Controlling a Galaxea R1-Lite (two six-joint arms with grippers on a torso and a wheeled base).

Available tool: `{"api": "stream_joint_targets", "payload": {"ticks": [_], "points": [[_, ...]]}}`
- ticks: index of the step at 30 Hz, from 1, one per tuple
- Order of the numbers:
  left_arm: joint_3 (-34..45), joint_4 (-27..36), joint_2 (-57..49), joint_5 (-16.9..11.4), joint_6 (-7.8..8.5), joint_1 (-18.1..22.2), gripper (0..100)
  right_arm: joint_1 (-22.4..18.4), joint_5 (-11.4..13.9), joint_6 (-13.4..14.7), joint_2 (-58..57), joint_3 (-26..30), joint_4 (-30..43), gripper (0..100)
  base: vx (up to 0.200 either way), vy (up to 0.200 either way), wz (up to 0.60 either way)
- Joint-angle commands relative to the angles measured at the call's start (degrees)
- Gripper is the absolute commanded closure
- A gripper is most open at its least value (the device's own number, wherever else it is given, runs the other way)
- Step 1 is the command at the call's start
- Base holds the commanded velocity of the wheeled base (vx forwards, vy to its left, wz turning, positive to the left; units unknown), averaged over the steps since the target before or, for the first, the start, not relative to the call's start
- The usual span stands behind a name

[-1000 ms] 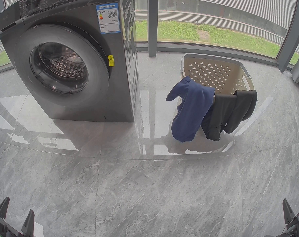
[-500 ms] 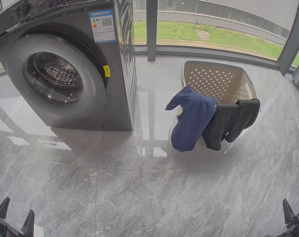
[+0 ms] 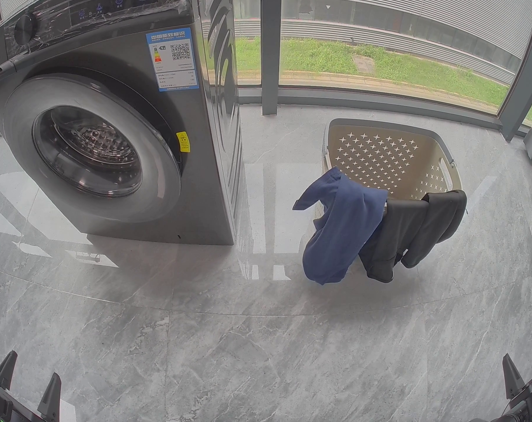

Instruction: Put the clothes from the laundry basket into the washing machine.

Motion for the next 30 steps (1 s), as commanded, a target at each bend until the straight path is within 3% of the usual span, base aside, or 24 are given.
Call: {"api": "stream_joint_targets", "payload": {"ticks": [1,4,16,30], "points": [[0.9,0.0,-0.9,0.0,-0.01,0.0,0,0.0,0.0,0.0,-0.9,1.0,0.0,0,0.0,-0.2,0.0],[1.0,0.0,-0.9,0.0,-0.01,0.0,0,0.0,0.1,0.0,-0.9,1.0,0.0,0,0.0,-0.2,0.0],[1.0,0.0,-0.9,0.0,-0.01,0.0,0,0.0,0.0,0.0,-0.9,1.0,0.0,0,0.0,0.0,-0.3],[0.9,0.0,-0.9,0.0,-0.37,0.0,0,0.0,0.0,0.0,-0.9,1.0,0.0,0,0.171,0.0,0.0]]}}
